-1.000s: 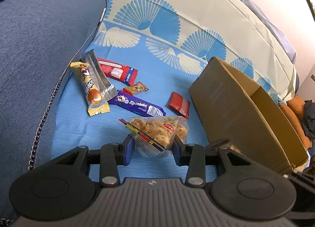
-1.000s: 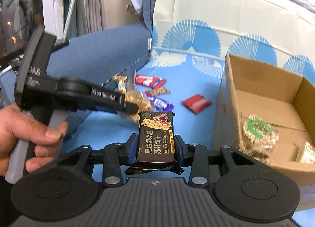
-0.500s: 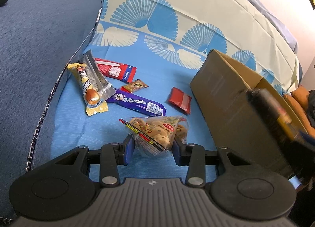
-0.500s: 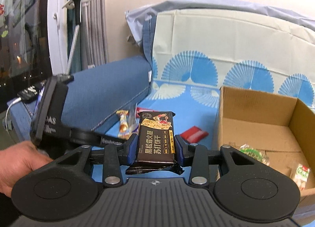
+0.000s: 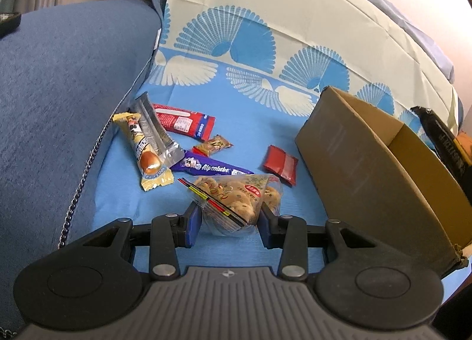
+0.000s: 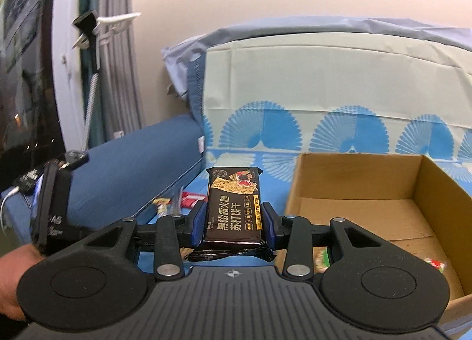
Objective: Organize snacks
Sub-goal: 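Carry the cracker bag and biscuit pack toward the cardboard box with both grippers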
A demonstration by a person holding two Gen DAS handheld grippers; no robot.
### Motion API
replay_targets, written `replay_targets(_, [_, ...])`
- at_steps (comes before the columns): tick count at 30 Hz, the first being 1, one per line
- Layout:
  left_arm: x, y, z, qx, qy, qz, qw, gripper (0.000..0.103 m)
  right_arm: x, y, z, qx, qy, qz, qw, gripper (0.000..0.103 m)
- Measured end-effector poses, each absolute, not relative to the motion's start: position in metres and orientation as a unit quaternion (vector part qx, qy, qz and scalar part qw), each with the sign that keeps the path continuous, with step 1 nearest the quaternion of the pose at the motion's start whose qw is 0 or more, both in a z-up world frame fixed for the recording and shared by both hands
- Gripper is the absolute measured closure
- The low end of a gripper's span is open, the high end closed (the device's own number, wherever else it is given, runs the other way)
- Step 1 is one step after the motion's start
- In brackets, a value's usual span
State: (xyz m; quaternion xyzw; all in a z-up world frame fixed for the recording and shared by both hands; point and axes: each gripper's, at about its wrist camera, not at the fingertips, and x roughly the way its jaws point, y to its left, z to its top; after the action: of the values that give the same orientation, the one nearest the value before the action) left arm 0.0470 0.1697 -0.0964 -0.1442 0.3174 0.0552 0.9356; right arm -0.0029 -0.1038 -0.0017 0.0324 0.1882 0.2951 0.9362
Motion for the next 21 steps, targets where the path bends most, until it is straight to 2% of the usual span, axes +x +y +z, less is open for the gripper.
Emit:
replay_targets(9, [0.057, 0.153, -0.081, -0.168, 0.301, 0.061, 0.937, 0.059, 0.017, -0.131, -0.002, 0.059, 0.187, 0.246, 0.949, 0.062])
replay_targets(21, [0.085, 0.094, -0.024, -0.166, 0.263, 0.015, 0.95, 0.059, 0.038, -0.164, -0.01, 0.089, 0.206, 0.164, 0.961, 0.062])
